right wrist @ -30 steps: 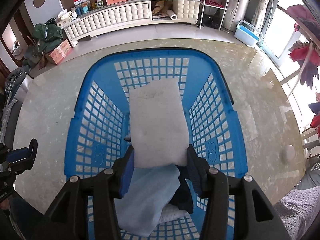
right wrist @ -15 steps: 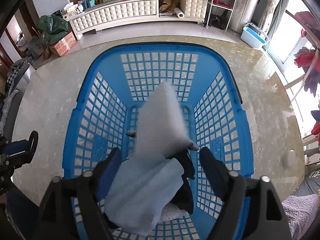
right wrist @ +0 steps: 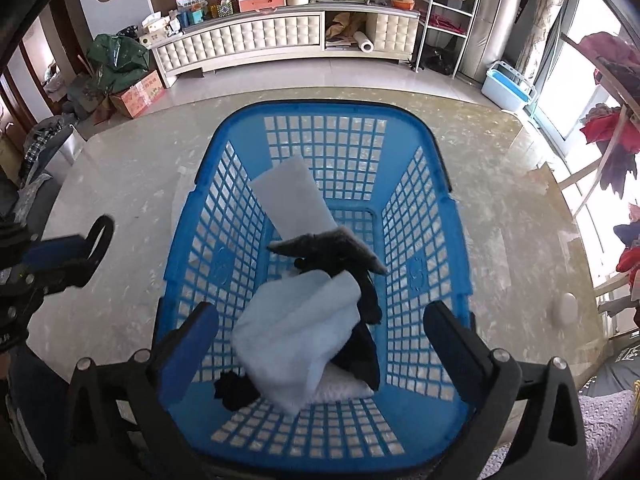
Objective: Organize soft objects
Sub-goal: 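Carry the black rubber ring into the basket with the left gripper and release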
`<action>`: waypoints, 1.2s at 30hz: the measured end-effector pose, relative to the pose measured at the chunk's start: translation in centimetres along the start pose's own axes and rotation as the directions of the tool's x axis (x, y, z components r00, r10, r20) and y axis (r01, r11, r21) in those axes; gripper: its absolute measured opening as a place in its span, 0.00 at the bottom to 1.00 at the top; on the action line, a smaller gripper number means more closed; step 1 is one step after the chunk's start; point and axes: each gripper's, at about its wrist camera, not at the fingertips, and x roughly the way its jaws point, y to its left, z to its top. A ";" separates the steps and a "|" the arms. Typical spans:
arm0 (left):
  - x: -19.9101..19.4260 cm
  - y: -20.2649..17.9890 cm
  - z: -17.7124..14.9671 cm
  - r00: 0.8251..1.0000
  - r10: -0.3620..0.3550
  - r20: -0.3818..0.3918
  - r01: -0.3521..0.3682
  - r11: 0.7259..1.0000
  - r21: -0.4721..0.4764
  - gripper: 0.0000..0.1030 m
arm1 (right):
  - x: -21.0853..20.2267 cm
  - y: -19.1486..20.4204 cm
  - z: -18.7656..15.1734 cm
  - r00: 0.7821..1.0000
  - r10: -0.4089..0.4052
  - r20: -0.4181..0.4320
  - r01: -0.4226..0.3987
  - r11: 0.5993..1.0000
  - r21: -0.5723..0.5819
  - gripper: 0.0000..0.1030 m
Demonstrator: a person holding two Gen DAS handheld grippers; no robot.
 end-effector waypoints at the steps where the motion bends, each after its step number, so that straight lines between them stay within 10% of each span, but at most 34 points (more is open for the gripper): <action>1: 0.0 -0.4 0.3 1.000 -0.002 0.004 0.002 1.000 0.008 0.17 | -0.2 -0.3 -0.2 1.000 0.001 0.003 -0.001 1.000 0.000 1.00; 36: 9.6 -6.6 8.7 0.995 -0.057 -0.076 0.075 0.965 0.252 0.17 | -0.1 -4.7 -3.1 0.999 0.011 0.050 -0.016 0.994 0.107 1.00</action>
